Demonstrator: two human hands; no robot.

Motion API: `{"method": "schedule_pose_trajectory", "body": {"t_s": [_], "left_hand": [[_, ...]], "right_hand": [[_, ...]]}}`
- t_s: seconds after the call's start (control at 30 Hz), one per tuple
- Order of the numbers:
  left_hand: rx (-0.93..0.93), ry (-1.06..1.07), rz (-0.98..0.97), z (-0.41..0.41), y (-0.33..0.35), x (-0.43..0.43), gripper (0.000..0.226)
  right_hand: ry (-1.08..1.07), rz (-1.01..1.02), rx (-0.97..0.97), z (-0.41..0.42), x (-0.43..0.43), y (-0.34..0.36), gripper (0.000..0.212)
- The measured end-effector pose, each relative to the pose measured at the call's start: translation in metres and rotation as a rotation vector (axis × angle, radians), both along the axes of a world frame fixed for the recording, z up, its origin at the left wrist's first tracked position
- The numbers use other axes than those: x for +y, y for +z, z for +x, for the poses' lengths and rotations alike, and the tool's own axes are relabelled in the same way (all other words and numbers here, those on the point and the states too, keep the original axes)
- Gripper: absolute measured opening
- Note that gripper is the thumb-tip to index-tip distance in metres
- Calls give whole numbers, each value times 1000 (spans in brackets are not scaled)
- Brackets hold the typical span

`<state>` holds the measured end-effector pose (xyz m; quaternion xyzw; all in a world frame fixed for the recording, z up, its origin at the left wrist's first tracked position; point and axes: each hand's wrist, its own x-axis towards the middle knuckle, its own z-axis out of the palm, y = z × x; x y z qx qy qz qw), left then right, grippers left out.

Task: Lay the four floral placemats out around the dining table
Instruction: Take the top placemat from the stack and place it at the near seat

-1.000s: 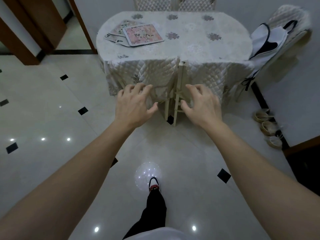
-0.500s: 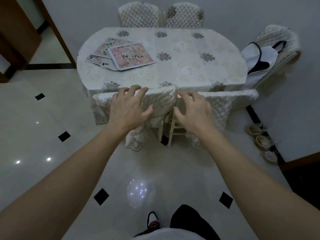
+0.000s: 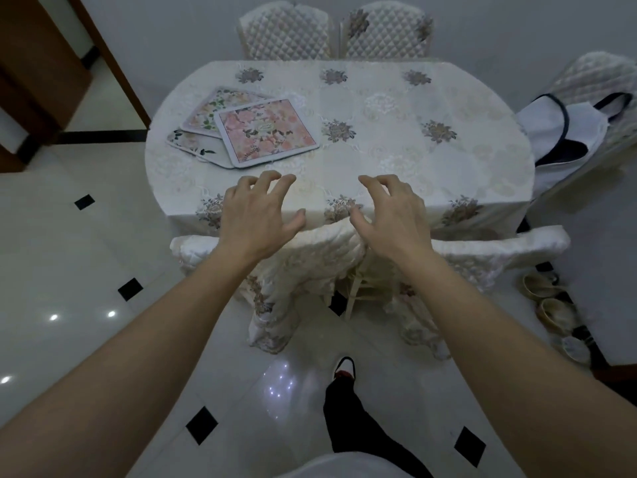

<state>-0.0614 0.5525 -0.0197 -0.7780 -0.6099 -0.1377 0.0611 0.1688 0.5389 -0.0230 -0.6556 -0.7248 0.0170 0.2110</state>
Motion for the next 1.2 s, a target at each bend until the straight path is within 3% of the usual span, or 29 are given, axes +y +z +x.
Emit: {"method": "schedule_pose_trajectory", "body": {"t_s": [0.27, 0.47, 0.87, 1.2], "left_hand": [[52, 55, -32, 24, 9, 111, 61], [-11, 124, -60, 27, 1, 167, 61], [-71, 256, -73, -30, -26, 240, 55], [-335, 416, -203, -78, -47, 315, 48]], "right_hand": [[23, 12, 39, 34, 126, 4, 54], [40, -26, 38, 49, 197, 2, 53], [118, -57, 56, 13, 295, -12, 50], [69, -51, 73, -21, 369, -21, 50]]}}
